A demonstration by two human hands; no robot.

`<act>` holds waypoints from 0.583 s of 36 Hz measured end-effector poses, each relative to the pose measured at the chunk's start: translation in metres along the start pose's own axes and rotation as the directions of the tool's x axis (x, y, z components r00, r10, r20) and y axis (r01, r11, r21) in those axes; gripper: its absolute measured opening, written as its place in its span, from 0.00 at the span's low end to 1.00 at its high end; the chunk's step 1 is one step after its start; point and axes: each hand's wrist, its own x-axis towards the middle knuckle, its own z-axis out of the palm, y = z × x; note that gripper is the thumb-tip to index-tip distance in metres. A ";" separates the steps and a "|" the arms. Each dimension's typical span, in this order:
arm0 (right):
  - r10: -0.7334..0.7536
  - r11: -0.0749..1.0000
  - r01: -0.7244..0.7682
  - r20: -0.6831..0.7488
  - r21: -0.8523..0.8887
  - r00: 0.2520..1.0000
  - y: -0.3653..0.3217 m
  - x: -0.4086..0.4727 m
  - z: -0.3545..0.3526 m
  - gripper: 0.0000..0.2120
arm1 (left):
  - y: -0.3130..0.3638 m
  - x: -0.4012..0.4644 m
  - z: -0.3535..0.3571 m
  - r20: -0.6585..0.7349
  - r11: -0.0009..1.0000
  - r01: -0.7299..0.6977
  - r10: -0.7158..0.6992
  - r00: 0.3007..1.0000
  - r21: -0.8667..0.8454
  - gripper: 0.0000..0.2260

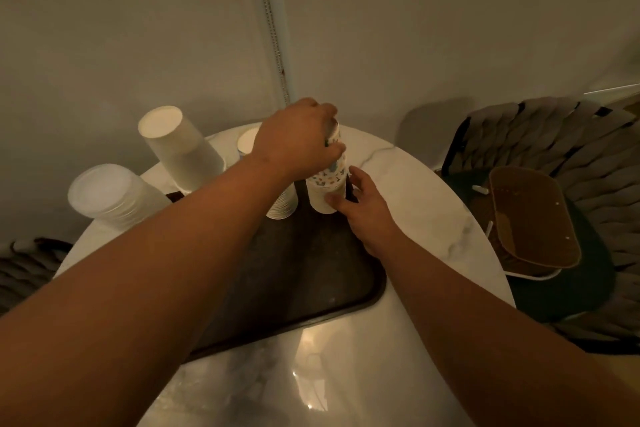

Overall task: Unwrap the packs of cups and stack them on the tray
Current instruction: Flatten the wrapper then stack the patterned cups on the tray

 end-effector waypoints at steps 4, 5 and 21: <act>-0.010 0.999 0.010 -0.003 -0.031 1.000 0.010 0.011 0.006 0.29 | -0.001 0.003 0.018 0.063 1.000 -0.002 0.001 0.998 0.014 0.24; -0.008 0.999 0.008 -0.011 -0.034 1.000 0.012 0.014 0.008 0.29 | -0.002 0.004 0.021 0.067 1.000 0.001 -0.001 0.998 0.010 0.24; -0.053 0.977 0.015 -0.176 -0.211 0.983 0.009 -0.020 0.002 0.24 | 0.000 -0.034 0.007 -0.005 0.996 -0.035 0.035 0.999 -0.077 0.33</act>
